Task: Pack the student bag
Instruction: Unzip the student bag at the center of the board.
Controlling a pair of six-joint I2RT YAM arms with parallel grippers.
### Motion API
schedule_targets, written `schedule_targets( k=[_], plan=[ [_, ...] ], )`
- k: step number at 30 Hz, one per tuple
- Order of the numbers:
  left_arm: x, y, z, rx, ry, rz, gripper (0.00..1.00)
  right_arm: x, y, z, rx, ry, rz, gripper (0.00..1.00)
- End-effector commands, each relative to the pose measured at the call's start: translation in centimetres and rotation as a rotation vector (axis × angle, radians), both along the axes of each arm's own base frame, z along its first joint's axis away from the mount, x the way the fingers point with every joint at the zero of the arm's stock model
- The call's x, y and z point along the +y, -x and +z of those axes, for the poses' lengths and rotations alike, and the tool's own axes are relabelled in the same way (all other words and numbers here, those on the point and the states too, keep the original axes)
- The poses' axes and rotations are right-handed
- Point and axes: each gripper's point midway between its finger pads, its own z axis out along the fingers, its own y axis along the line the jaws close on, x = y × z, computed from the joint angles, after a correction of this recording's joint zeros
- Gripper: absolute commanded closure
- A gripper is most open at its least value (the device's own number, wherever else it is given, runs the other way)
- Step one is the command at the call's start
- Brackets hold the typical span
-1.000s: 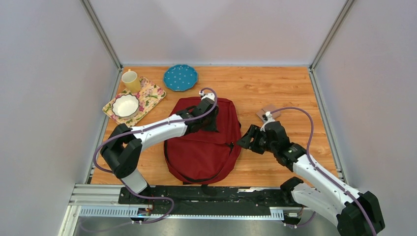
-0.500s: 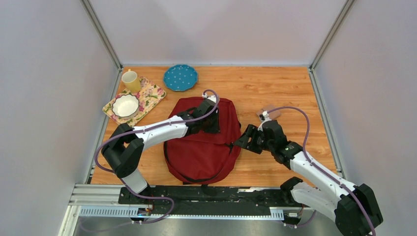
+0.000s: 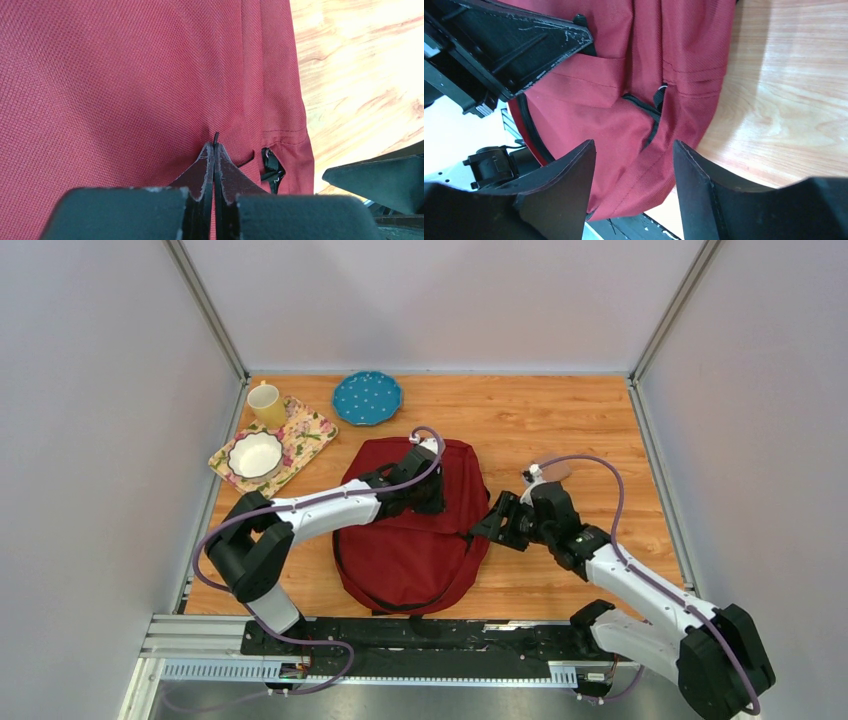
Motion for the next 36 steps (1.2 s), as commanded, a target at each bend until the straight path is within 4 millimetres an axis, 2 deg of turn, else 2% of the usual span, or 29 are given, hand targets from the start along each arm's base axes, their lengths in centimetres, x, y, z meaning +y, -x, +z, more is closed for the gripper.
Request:
schedule_targets(
  k=[1, 5, 6, 12, 14, 18, 26, 30, 34, 35, 36],
  plan=[
    [-0.3, 0.7, 1.1, -0.027, 0.056, -0.036, 1.00, 2.3, -1.3, 3.3, -0.052, -0.120, 0.042, 0.39],
    [-0.3, 0.9, 1.4, -0.035, 0.072, -0.040, 1.00, 3.2, -2.2, 3.5, -0.053, -0.141, 0.054, 0.42],
    [-0.2, 0.9, 1.5, -0.037, 0.075, -0.038, 1.00, 3.4, -2.4, 2.9, -0.033, -0.133, 0.055, 0.43],
    [-0.3, 0.9, 2.2, -0.057, 0.104, -0.036, 1.00, 5.2, -3.5, 3.3, -0.028, -0.198, 0.097, 0.46],
    [-0.4, 0.8, 2.4, -0.062, 0.107, -0.037, 1.00, 5.6, -3.6, 2.7, -0.007, -0.207, 0.107, 0.48],
    [-0.3, 0.9, 2.5, -0.063, 0.109, -0.034, 1.00, 5.8, -3.7, 1.9, 0.010, -0.207, 0.103, 0.54],
    [-0.3, 0.9, 3.0, -0.076, 0.126, -0.035, 1.00, 6.3, -3.6, 1.0, 0.035, -0.238, 0.118, 0.57],
    [-0.3, 0.9, 3.3, -0.085, 0.135, -0.035, 1.00, 6.5, -3.9, 0.5, 0.045, -0.235, 0.116, 0.65],
    [-0.2, 0.9, 3.6, -0.094, 0.143, -0.035, 1.00, 6.1, -4.1, 0.0, 0.048, -0.211, 0.087, 0.64],
    [-0.2, 1.0, 3.5, -0.094, 0.141, -0.035, 1.00, 5.7, -4.1, -0.3, 0.055, -0.195, 0.071, 0.63],
    [-0.2, 1.0, 3.6, -0.096, 0.145, -0.036, 1.00, 5.5, -4.0, -0.5, 0.054, -0.184, 0.060, 0.56]
  ],
)
